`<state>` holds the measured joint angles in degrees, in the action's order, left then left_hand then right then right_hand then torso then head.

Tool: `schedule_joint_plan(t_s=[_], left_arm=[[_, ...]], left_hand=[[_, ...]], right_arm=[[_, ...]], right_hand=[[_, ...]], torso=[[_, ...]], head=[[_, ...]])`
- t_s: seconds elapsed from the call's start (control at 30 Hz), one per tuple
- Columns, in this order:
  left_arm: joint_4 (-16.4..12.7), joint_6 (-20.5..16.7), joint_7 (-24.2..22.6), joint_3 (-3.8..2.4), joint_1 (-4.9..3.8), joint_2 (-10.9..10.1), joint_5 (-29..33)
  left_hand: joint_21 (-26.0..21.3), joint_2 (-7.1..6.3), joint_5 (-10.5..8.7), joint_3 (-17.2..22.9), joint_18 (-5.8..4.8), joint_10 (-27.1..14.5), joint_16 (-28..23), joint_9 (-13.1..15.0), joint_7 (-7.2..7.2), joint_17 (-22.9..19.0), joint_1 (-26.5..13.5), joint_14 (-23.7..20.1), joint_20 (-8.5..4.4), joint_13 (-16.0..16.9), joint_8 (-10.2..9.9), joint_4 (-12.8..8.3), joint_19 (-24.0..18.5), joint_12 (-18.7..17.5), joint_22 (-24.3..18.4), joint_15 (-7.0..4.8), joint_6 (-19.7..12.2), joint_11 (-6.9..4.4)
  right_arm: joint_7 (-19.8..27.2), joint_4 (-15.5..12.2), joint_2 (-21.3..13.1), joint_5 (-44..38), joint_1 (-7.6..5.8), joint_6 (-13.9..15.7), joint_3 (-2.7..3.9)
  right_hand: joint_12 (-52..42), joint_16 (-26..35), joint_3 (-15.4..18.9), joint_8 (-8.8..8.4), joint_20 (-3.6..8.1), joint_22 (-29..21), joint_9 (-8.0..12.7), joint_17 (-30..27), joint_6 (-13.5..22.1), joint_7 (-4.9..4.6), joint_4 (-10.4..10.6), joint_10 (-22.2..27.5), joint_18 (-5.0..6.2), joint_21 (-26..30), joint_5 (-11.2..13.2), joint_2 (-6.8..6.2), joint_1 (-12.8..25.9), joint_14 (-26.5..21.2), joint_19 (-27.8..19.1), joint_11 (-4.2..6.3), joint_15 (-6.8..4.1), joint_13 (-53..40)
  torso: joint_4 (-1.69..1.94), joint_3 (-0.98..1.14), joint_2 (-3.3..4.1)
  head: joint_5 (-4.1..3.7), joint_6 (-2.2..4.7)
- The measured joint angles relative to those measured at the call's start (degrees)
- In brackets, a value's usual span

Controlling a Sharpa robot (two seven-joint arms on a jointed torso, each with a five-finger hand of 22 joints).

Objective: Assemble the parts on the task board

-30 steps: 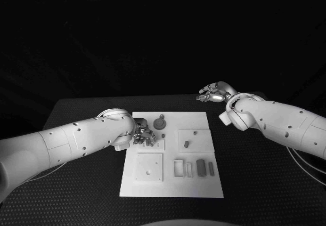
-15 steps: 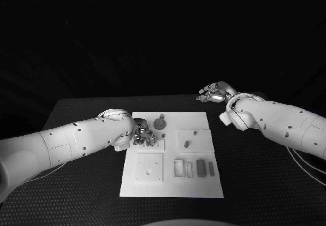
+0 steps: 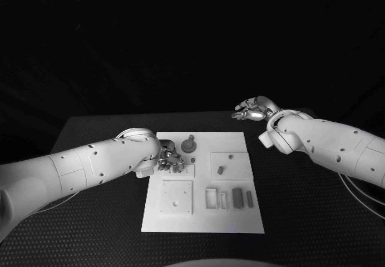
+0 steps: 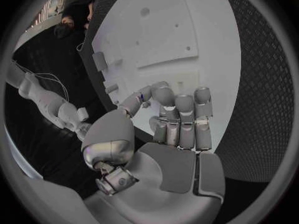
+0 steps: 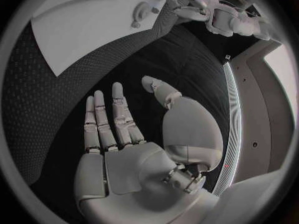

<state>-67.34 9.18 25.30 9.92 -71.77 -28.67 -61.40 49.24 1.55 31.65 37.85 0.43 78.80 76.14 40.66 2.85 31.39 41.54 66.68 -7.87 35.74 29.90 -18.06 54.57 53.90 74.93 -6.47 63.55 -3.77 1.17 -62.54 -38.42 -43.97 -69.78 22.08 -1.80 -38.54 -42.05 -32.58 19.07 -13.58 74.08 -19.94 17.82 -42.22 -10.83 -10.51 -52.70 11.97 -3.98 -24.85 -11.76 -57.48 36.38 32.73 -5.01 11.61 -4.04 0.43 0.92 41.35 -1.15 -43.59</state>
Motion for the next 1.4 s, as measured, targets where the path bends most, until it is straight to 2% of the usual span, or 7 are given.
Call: schedule_joint_plan(t_s=[0.63, 0.7, 0.73, 1.0, 1.33, 1.4], left_arm=[[0.6, 0.8, 0.0, 0.37, -0.06, 0.7, -1.0], [0.8, 0.9, 0.1, 0.6, 0.06, 1.1, -1.1], [1.0, 1.0, 0.1, 0.61, 0.12, 1.2, -1.1], [1.4, 1.1, 0.2, 0.55, 0.21, 1.5, -1.4], [1.8, 1.1, 0.1, 0.53, 0.26, 1.7, -1.3], [1.9, 1.1, 0.1, 0.52, 0.26, 1.7, -1.2]], left_hand=[[0.2, -0.07, -0.19, 0.3, 0.0, 0.2, 0.2, 0.1, -0.32, 0.0, 0.1, 0.1, 0.0, 0.0, 0.3, 0.0, 0.0, 0.0, 0.0, -0.3, 0.3, 0.25], [0.3, -0.07, -0.45, 0.3, 0.01, 0.4, 0.2, 0.1, -0.44, -0.1, 0.1, 0.1, 0.0, 0.0, 0.4, 0.0, 0.0, 0.0, 0.0, -0.3, 0.4, 0.34], [0.5, -0.07, -0.46, 0.3, 0.01, 0.7, 0.2, 0.1, -0.59, -0.1, 0.1, 0.1, 0.01, 0.0, 0.5, 0.0, 0.0, 0.0, 0.0, -0.3, 0.6, 0.61], [0.8, -0.01, -0.68, 0.3, 0.01, 0.7, 0.2, 0.1, -0.63, -0.1, 0.0, 0.1, 0.11, 0.0, 0.6, 0.0, 0.1, 0.2, 0.0, -0.3, 0.7, 0.61], [1.0, 0.87, -1.23, 0.3, 0.0, 0.7, 0.4, 0.1, -0.7, -0.3, -0.9, 0.1, -0.09, 0.0, 0.9, 0.1, 0.3, 0.5, 0.0, -0.3, 0.7, 0.6], [0.8, 1.24, -2.49, 0.4, 0.0, 0.7, 0.4, 0.0, -0.7, -0.4, -1.2, 0.1, -0.09, -0.1, 0.9, 0.1, 0.3, 0.6, 0.0, -0.3, 0.7, 0.59]], right_arm=[[0.0, 0.0, 0.1, 0.0, 0.0, 0.0, 0.0], [0.0, 0.0, 0.1, 0.0, 0.0, 0.0, 0.0], [0.0, 0.0, 0.1, 0.0, 0.0, 0.0, 0.0], [0.0, 0.0, 0.2, 0.0, 0.01, -0.1, 0.0], [0.0, 0.0, 0.3, 0.0, 0.0, -0.1, 0.0], [0.0, 0.0, 0.3, 0.0, 0.0, -0.1, 0.0]], right_hand=[[0.0, -0.2, 0.0, 0.0, 0.0, 0.0, 0.1, -0.1, -0.1, 0.1, 0.0, 0.0, 0.0, 0.0, 0.0, 0.0, 0.0, 0.0, 0.0, 0.0, -0.03, 0.0], [0.0, -0.2, 0.0, 0.0, 0.0, 0.0, 0.0, -0.1, -0.1, 0.1, 0.0, 0.0, 0.0, 0.0, 0.0, 0.0, 0.0, 0.0, 0.0, 0.0, -0.05, 0.0], [0.0, -0.2, 0.0, 0.0, 0.0, 0.0, 0.0, -0.1, -0.1, 0.1, 0.0, 0.0, 0.0, 0.0, 0.0, 0.0, 0.0, 0.0, 0.0, 0.0, -0.05, 0.0], [0.0, -0.2, 0.0, 0.0, 0.0, 0.0, 0.0, -0.1, -0.1, 0.09, 0.0, 0.0, 0.0, 0.0, 0.0, 0.0, 0.0, 0.0, 0.0, 0.0, -0.05, 0.0], [0.0, -0.2, 0.0, 0.0, 0.0, 0.0, 0.0, 0.0, 0.0, 0.05, 0.0, 0.0, 0.0, 0.0, 0.0, 0.0, 0.0, 0.1, 0.0, 0.0, -0.05, 0.0], [0.0, -0.2, 0.0, 0.0, 0.0, 0.0, 0.0, 0.0, 0.0, 0.04, 0.0, 0.0, 0.0, 0.0, 0.0, 0.0, 0.0, 0.1, 0.0, 0.0, -0.05, 0.0]], torso=[[-0.03, 0.02, 0.0], [-0.01, 0.01, 0.01], [-0.01, 0.01, 0.01], [-0.03, 0.0, 0.01], [-0.03, -0.01, 0.01], [-0.03, -0.01, 0.01]], head=[[-0.11, -0.3], [-0.11, -0.28], [-0.11, -0.27], [-0.07, -0.17], [-0.14, -0.08], [-0.14, -0.04]])
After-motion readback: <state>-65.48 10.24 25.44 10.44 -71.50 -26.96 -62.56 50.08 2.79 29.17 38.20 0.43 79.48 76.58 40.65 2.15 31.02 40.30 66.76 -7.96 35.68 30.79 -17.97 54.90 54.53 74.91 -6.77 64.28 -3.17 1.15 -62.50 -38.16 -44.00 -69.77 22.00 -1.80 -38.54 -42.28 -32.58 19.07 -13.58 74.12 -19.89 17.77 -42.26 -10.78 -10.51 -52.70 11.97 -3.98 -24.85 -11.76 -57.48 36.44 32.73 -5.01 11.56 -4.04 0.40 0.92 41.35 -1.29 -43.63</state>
